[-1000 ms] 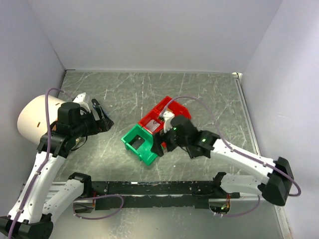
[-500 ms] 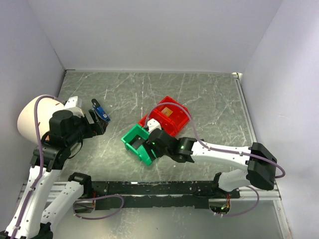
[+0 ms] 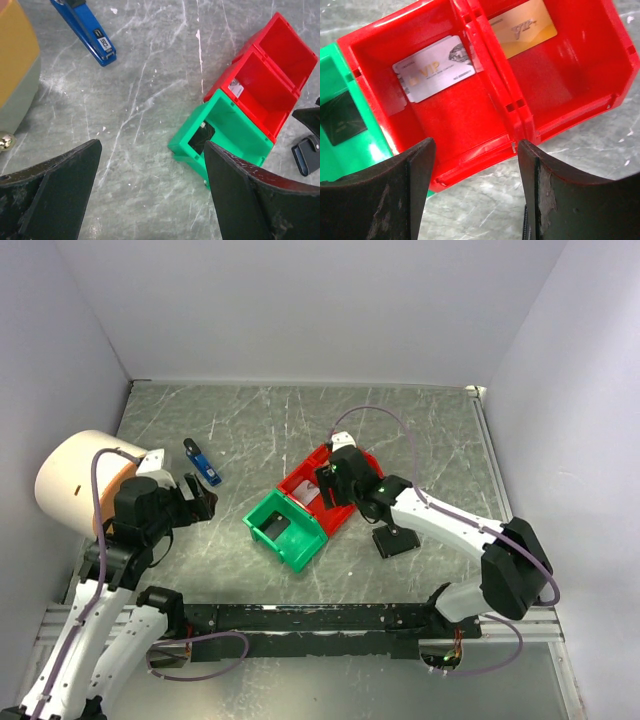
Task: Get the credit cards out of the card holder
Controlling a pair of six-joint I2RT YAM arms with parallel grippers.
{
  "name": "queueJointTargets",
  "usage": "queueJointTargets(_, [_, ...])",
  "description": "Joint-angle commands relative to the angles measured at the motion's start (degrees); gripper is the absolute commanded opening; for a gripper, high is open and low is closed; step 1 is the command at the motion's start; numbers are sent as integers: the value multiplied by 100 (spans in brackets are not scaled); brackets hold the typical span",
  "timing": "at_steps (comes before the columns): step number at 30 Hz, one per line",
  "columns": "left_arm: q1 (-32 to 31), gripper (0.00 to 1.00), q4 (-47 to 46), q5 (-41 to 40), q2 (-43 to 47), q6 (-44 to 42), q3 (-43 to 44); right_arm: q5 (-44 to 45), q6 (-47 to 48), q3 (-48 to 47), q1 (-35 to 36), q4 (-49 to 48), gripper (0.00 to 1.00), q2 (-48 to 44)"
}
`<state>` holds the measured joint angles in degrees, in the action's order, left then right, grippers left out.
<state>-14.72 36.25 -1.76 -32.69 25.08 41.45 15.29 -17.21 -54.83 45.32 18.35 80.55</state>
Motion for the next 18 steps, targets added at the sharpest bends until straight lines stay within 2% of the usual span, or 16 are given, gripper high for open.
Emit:
queueJointTargets(1, [-31,95,-320,-469,262,88,-16,58,543,-190,-296,-144,67,55])
queueJointTargets(7, [-30,95,-237,-748,294,195,-52,-616,939,-455,-736,-102,61,556])
queueJointTargets(18, [-31,95,-185,-806,155,286,-67,-848,1186,-1002,-926,84,54,1275])
